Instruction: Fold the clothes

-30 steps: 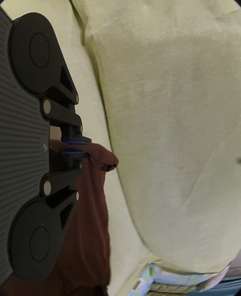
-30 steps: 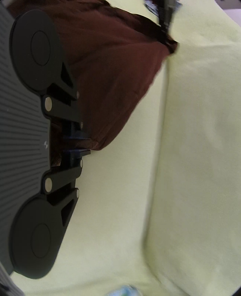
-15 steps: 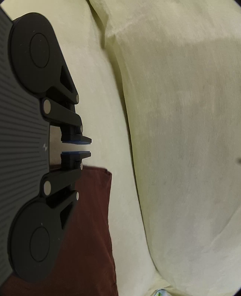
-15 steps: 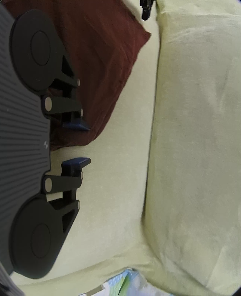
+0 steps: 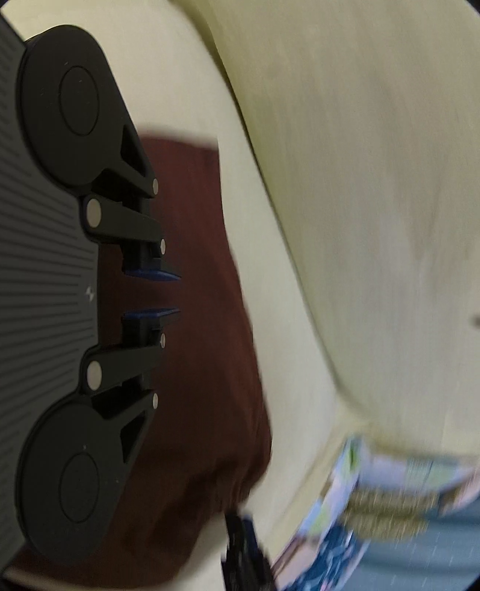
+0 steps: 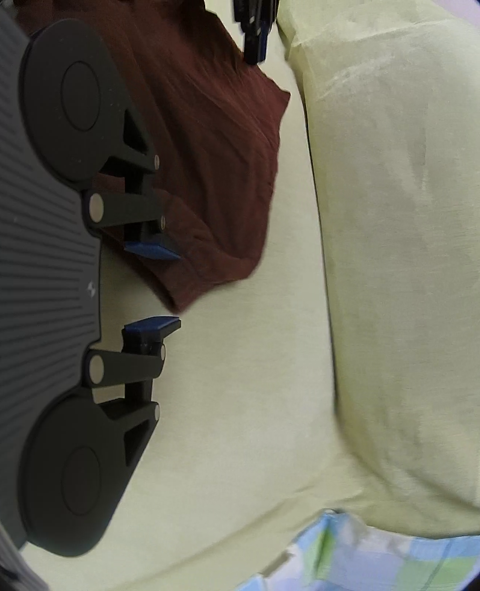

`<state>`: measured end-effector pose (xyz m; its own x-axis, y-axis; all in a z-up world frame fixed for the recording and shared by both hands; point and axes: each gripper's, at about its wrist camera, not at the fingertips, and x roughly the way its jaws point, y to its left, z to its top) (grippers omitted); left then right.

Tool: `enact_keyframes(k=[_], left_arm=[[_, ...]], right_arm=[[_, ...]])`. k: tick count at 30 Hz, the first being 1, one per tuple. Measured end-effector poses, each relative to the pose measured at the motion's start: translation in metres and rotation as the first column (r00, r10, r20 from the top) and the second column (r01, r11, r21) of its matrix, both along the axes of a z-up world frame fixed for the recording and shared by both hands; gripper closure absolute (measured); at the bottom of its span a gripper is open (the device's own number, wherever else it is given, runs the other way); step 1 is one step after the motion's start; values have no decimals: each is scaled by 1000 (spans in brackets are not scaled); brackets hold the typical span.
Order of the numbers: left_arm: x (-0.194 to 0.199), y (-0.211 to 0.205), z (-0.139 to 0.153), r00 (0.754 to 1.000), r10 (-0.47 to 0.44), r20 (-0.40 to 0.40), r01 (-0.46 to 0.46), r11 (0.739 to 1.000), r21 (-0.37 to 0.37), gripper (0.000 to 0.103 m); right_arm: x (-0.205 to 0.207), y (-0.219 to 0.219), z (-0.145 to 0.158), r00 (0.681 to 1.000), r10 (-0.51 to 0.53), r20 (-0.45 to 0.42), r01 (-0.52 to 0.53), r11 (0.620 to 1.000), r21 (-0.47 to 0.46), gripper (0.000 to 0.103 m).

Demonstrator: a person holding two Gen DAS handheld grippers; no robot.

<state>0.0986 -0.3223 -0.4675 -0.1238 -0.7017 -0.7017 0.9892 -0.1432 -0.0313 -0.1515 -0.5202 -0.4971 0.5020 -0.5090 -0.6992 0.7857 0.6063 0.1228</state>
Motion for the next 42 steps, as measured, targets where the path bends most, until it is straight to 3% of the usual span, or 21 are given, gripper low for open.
enact_keyframes(k=[7,10,13,19,26,30,35,37,42], left_arm=[[-67,-16,-22,983,-180,-35,182,982,44,84],[-78,-22,-32,980,-196,-41,199,978,70,84],[-82,-24,-40,980,-193,-42,196,977,80,84],[-80,-25,-37,984,-171,-52,174,982,68,84],[-55,-16,-23,995,-82,-56,84,996,26,84],[-35,-3,-17,998,-22,-51,23,999,28,80],[-6,36,0,997,74,-19,-74,997,15,69],[6,57,4,992,123,-12,-123,992,16,54],[29,105,3,969,248,9,-248,967,58,51]], right_arm=[[-5,-25,-5,996,-12,93,8,999,38,72],[-3,-42,-14,995,17,97,-23,998,65,63],[1,-46,-22,994,63,87,-71,994,86,62],[7,-35,-16,992,122,20,-122,992,17,85],[-6,-68,4,999,45,-24,-46,998,-44,89],[0,-76,-3,997,50,-64,-48,999,19,83],[-13,-44,18,1000,16,-10,-17,998,-61,80],[-19,-25,27,1000,12,27,-10,997,-74,80],[-26,22,34,998,34,53,-31,998,-50,69]])
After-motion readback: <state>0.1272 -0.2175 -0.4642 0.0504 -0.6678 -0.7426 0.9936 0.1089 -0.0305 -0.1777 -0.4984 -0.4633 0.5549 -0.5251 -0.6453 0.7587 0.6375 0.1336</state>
